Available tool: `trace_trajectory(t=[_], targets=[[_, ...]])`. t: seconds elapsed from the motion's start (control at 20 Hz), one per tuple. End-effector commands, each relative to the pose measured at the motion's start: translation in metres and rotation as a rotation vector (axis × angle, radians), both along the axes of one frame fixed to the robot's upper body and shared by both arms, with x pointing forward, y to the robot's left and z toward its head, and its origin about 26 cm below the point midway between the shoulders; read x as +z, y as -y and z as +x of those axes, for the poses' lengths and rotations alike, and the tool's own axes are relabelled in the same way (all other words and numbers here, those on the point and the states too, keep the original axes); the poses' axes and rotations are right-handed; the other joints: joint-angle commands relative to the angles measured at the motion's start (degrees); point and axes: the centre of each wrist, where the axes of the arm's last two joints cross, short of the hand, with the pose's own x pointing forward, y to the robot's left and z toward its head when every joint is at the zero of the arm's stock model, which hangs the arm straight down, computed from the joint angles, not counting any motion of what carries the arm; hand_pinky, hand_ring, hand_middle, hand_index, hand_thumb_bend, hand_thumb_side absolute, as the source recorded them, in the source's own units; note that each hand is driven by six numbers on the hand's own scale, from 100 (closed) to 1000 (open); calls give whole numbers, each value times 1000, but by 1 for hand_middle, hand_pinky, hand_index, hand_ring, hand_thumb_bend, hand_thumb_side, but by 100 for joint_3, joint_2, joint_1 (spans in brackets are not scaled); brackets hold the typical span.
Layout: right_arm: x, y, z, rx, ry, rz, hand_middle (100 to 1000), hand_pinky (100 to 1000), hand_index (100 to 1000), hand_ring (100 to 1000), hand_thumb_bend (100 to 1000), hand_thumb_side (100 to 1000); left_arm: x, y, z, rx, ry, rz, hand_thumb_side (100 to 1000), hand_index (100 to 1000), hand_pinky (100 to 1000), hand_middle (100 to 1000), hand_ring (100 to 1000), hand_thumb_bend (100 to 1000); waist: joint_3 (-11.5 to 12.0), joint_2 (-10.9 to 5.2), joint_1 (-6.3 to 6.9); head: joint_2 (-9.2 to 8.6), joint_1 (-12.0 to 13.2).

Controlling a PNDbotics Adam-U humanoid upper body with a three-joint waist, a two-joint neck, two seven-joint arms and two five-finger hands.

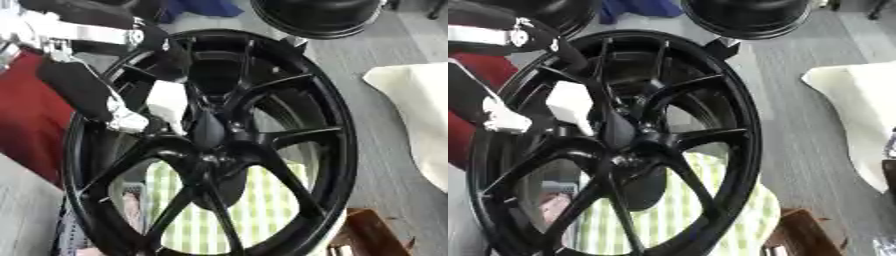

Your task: Pull the pin out of the wheel hub.

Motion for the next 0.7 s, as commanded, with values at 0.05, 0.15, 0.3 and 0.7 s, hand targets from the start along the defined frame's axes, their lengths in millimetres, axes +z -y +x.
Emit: trace_trajectory(t=[0.05,0.15,0.3,0.7], targets=[[5,-1,0,5,16,0,550,529,555,608,224,325,6,-6,4,21,32,5,368,934,960,850,924,405,-17,-75,-16,-105,22],[5,-2,1,7,17,2,550,529,555,608,223,325,5,-8,8,26,35,8,366,932,955,847,920,399,-27,-61,-16,-120,33],[5,-3,1,10,19,9,550,529,555,608,222,325,2,-9,13,32,34,16,352,925,947,844,916,390,-41,-37,-14,-147,51],[6,-6,3,17,22,18,550,528,555,608,221,326,-1,-11,23,40,31,12,301,897,929,834,892,310,-72,16,-8,-181,89]])
